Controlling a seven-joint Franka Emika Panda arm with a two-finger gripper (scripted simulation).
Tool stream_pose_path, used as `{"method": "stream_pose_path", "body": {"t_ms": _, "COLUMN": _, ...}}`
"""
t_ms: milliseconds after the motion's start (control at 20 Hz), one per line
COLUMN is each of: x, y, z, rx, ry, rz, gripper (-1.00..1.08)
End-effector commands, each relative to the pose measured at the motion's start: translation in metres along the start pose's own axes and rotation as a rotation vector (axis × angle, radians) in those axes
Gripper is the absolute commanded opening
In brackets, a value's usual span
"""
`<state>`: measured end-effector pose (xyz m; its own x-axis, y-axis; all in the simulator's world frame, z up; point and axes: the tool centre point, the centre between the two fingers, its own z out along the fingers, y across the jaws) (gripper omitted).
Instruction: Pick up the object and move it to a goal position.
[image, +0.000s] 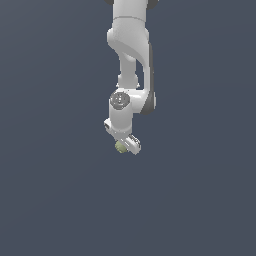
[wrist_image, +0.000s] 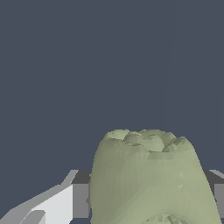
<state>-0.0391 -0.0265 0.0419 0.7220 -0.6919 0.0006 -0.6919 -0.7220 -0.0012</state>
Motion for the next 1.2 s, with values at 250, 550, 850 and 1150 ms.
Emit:
{"method": "stream_pose_path", "body": {"t_ms": 250, "x": -0.003, "y": 0.004, "z": -0.005, "rx": 0.0, "ry": 0.0, "rz": 0.0, "gripper": -1.0}}
{"method": "stream_pose_path", "body": {"t_ms": 550, "x": -0.013, "y": 0.017, "z": -0.022, "rx": 0.0, "ry": -0.001, "rz": 0.001, "gripper": -1.0}}
{"method": "stream_pose_path", "body": {"t_ms": 850, "x": -0.029, "y": 0.036, "z": -0.047, "rx": 0.0, "ry": -0.001, "rz": 0.001, "gripper": -1.0}}
{"method": "stream_pose_path", "body": {"t_ms": 1150, "x": -0.039, "y": 0.05, "z": -0.066, "rx": 0.0, "ry": -0.002, "rz": 0.001, "gripper": -1.0}}
